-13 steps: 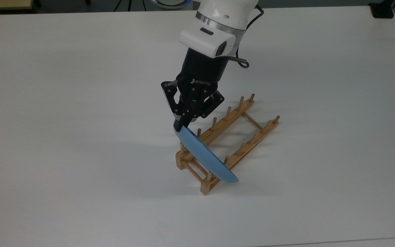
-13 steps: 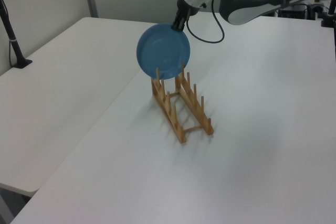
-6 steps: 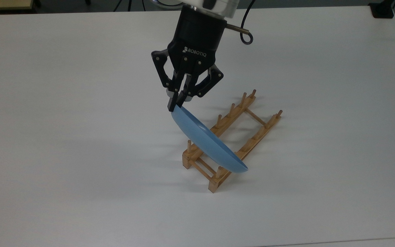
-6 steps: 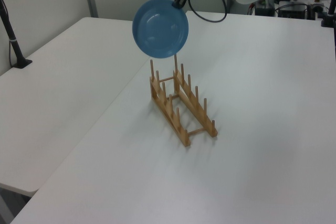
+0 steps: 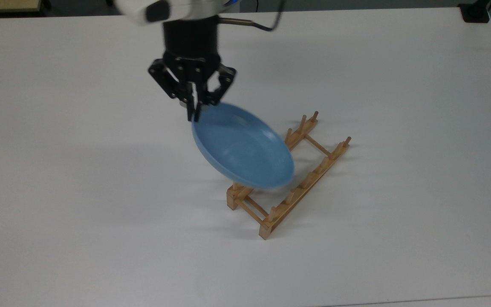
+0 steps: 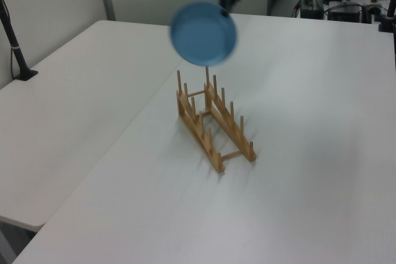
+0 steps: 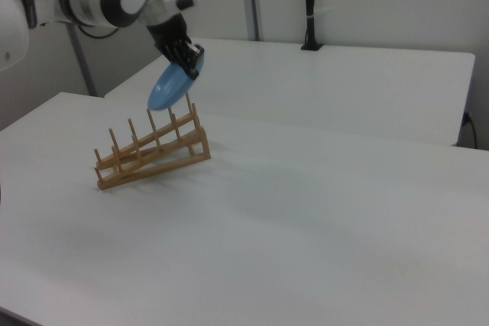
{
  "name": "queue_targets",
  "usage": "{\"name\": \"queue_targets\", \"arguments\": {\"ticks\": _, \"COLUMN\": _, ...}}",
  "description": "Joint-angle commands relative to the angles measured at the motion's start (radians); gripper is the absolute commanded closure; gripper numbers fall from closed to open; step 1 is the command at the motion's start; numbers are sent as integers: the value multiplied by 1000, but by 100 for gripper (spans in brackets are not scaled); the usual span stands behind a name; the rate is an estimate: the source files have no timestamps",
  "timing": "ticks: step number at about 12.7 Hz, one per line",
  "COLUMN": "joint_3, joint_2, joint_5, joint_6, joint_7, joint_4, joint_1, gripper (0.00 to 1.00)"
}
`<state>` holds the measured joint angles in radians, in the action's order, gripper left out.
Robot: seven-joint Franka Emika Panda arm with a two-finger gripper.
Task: Pick plate from plate rack
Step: 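Lift the blue plate out of the rack and carry it aside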
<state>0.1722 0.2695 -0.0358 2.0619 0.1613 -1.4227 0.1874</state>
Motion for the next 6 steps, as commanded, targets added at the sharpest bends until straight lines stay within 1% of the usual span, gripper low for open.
{"name": "queue_targets", "arguments": {"ticks": 1, "joint_3": 133, "joint_2": -33, "joint_5": -195, "joint_6": -315, "joint_7": -418, "joint_4": -74, "joint_1": -22, "gripper": 100}}
{"name": "queue_targets", "arguments": {"ticks": 2, "joint_3": 150, "joint_2": -29, "joint_5": -196, "joint_6": -336, "joint_7": -483, "joint_4": -103, "joint_1": -35, "gripper": 100}}
{"name": "queue_targets", "arguments": {"ticks": 4, "joint_3": 161, "joint_2": -17, "joint_5": -191, "joint_6": -339, "joint_7": -599, "joint_4": -169, "joint_1": -66, "gripper": 100}}
{"name": "queue_targets", "arguments": {"ticks": 6, "joint_3": 162, "joint_2": 25, "joint_5": -180, "joint_6": -335, "joint_7": -664, "joint_4": -203, "joint_1": -88, "gripper": 100}}
